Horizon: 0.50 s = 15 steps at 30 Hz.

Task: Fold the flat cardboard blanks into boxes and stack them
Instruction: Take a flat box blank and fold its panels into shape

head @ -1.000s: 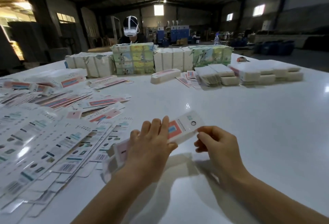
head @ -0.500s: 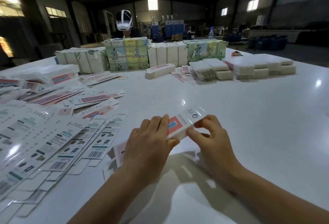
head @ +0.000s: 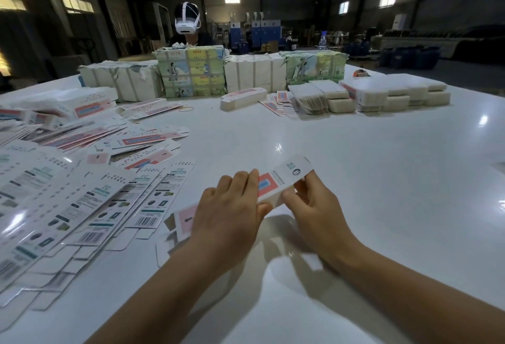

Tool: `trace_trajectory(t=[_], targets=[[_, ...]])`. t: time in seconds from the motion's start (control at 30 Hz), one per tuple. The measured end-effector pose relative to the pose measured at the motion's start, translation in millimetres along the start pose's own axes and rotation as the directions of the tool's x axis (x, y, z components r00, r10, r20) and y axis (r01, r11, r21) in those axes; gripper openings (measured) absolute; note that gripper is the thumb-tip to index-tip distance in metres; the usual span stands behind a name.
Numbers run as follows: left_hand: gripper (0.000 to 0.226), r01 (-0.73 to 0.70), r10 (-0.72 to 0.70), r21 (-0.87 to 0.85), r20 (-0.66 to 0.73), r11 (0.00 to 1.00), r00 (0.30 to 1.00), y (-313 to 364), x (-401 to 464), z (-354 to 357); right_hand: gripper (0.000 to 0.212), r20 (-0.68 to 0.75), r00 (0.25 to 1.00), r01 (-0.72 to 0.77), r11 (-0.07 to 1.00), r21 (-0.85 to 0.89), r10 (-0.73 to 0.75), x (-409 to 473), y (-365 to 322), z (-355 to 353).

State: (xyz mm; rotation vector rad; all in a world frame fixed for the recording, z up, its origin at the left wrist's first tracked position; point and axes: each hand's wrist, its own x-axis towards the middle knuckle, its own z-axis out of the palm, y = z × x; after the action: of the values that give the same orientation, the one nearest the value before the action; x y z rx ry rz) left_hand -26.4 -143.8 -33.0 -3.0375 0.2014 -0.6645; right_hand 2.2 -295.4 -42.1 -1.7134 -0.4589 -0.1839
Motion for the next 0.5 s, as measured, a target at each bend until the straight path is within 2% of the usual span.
trace_trajectory(t=[0.13,0.2,0.27,0.33,0.4,0.5], targets=[[0.065,0.020,-0.020,0.037,0.007,0.999,1.000,-1,1,1,0.029,0.055,0.995,-0.089,0.996,0.029,0.087,3,-5,-3],[0.066,0.032,-0.032,0.061,0.002,0.998,0.999,0,3,1,0.046,0.029,0.989,-0.150,0.984,0.098,0.148,7,-7,-6],[0.066,0.028,-0.026,0.096,-0.016,0.995,1.000,3,3,0,0.063,-0.083,0.984,-0.152,0.987,0.049,0.155,11,-8,-9],[0.066,0.022,-0.018,0.110,-0.040,0.994,0.999,6,1,-2,0.055,-0.211,0.977,-0.070,0.989,-0.129,0.041,11,-9,-11],[0.066,0.022,-0.015,0.124,-0.055,0.992,0.998,8,1,-3,0.034,-0.232,0.970,0.003,0.956,-0.294,-0.074,12,-8,-13],[0.067,0.012,-0.002,0.167,-0.061,0.986,0.998,10,-1,-5,0.025,-0.222,0.973,-0.010,0.940,-0.341,-0.070,12,-10,-14]])
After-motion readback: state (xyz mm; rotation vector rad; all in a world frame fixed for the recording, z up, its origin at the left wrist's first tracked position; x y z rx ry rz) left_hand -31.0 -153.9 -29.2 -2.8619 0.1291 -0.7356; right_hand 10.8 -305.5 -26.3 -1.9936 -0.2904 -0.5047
